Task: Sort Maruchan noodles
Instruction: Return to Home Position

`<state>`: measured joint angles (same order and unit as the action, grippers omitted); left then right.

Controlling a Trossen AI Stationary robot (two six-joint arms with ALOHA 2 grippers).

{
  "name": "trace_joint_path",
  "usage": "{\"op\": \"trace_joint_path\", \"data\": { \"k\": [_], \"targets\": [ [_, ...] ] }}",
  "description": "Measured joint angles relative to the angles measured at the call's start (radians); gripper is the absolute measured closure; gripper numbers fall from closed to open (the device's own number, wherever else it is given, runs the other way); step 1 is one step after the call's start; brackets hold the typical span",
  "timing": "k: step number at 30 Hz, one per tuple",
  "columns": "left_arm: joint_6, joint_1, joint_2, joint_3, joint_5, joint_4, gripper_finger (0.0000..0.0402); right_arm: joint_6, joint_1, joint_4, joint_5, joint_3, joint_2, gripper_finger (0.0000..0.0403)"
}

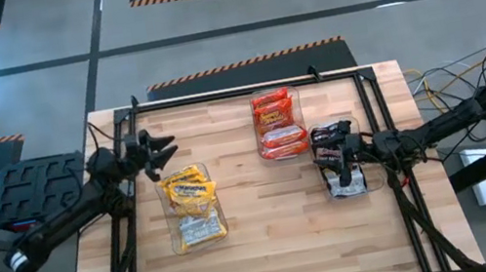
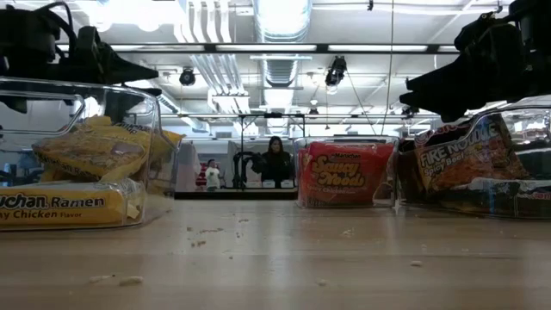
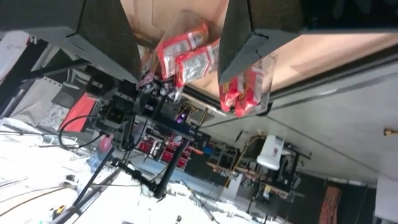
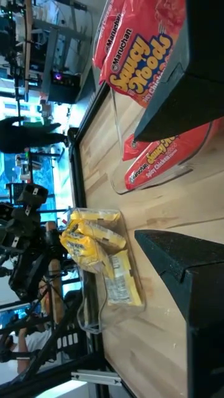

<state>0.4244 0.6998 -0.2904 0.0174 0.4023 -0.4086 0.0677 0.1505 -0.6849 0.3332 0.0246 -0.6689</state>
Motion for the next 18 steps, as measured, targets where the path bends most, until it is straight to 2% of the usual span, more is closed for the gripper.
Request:
{"op": "trace_joint_path", "data": {
  "k": [18],
  "targets": [
    [0.0, 0.0, -0.063, 0.0, 0.0, 0.003, 0.0207, 0.0, 0.0, 0.0, 0.0, 0.0, 0.0, 0.017]
  ]
}}
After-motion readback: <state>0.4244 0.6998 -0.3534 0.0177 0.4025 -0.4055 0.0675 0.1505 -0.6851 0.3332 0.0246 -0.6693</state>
